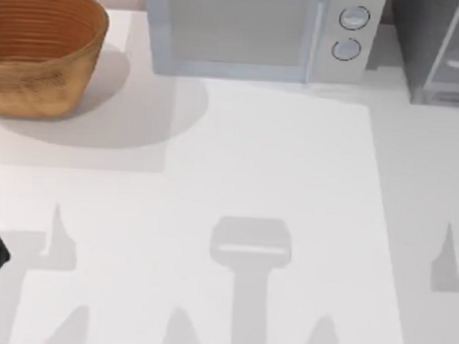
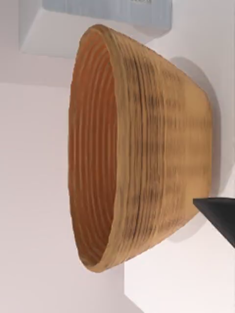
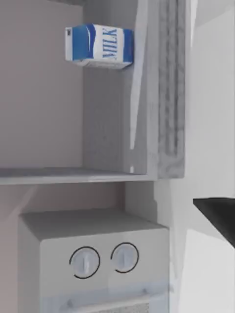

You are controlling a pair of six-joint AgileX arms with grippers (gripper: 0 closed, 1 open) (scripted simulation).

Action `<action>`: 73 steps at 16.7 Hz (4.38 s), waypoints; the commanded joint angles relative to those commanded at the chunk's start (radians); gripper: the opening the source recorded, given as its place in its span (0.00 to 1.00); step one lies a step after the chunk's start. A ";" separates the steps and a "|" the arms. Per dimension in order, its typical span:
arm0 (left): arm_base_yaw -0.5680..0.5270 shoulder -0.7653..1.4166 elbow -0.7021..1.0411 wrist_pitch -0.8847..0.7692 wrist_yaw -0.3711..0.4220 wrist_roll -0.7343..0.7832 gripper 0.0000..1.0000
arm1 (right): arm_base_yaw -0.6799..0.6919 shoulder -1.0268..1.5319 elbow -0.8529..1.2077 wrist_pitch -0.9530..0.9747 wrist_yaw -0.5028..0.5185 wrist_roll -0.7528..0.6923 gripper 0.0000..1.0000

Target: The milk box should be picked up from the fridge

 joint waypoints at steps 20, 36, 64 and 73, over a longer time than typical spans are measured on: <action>0.000 0.000 0.000 0.000 0.000 0.000 1.00 | -0.414 1.426 0.120 1.241 -0.397 0.012 1.00; 0.000 0.000 0.000 0.000 0.000 0.000 1.00 | -0.518 1.823 0.217 1.605 -0.502 0.017 1.00; 0.000 0.000 0.000 0.000 0.000 0.000 1.00 | -0.260 2.445 1.303 1.152 -0.222 0.000 1.00; 0.000 0.000 0.000 0.000 0.000 0.000 1.00 | -0.252 2.465 1.352 1.115 -0.214 0.000 0.77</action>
